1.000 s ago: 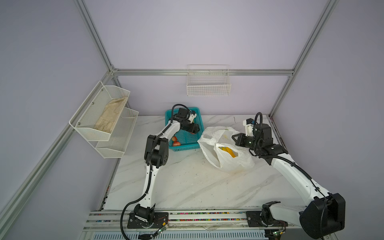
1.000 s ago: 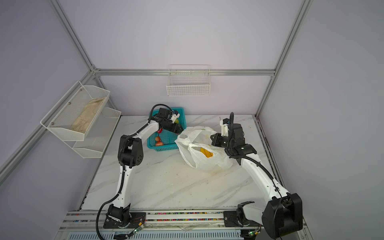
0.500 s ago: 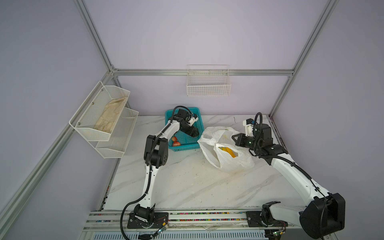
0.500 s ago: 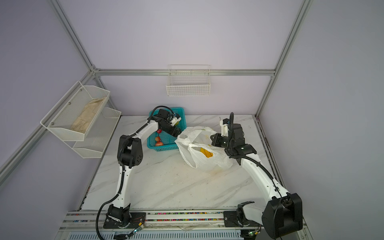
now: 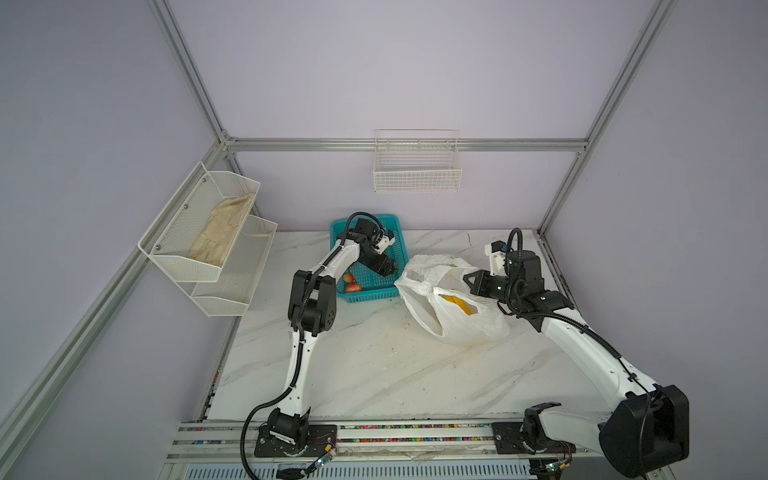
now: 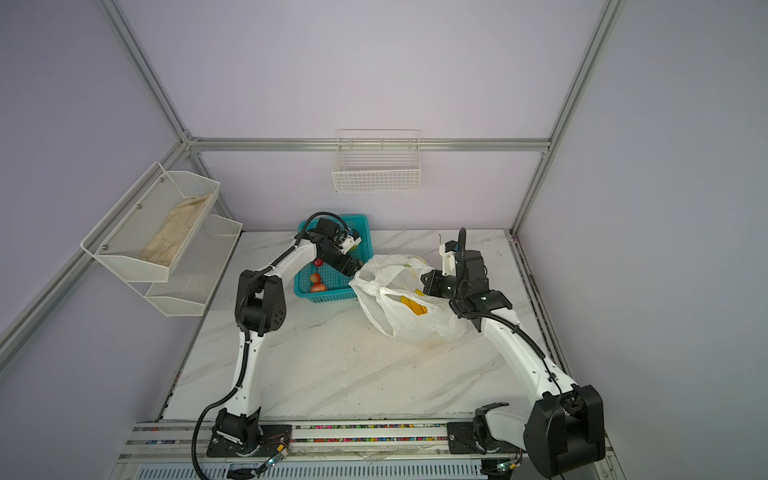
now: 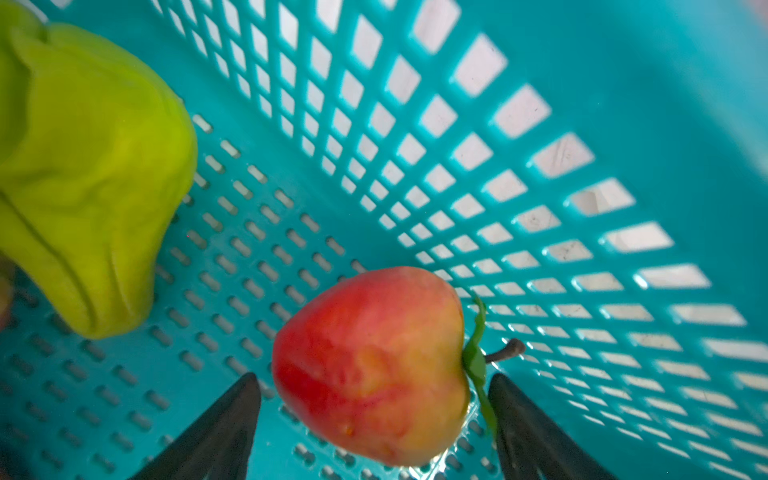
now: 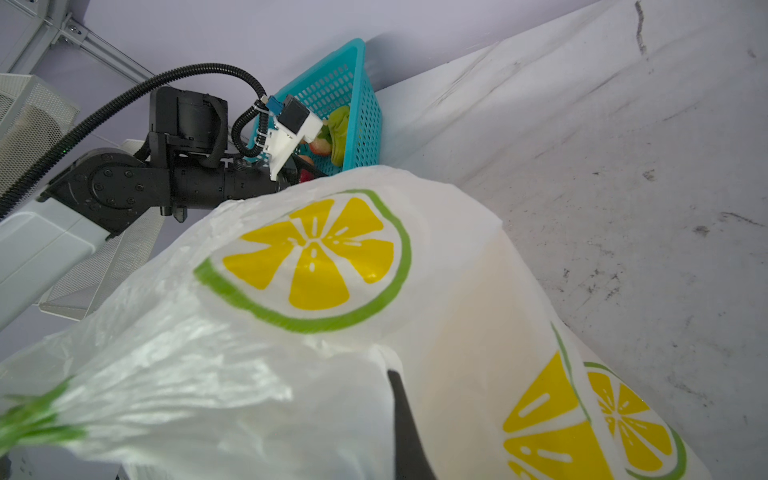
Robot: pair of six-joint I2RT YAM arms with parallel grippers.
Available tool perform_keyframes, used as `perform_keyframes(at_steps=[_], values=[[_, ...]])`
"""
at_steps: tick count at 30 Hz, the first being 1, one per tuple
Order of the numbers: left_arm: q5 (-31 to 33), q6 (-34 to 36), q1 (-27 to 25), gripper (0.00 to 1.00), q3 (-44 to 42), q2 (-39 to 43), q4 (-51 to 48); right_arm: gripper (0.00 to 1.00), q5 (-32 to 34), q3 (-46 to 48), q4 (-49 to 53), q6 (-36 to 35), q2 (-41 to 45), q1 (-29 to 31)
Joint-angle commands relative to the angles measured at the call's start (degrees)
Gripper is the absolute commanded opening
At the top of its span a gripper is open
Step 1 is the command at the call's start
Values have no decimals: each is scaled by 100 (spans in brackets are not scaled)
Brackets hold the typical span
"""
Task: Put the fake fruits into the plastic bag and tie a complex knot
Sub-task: 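Reach left gripper into the teal basket over a red apple, then grasp the red apple with left gripper and lift it toward the bag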
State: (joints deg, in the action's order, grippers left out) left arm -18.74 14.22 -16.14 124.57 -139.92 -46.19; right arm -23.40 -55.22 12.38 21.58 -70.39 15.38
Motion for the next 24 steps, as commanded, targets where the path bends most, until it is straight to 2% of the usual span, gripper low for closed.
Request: perform_keyframes(at_steps=[1,15,24], values=[[90,121,-12,85,704,-96,17,5,47,104,-26,6,148,-18],[-188,151,-18,88,1168,-527,-124,5,111,147,36,72,310,-17],[92,48,-20,77,1145,-532,-201,5,140,218,10,57,300,-24]])
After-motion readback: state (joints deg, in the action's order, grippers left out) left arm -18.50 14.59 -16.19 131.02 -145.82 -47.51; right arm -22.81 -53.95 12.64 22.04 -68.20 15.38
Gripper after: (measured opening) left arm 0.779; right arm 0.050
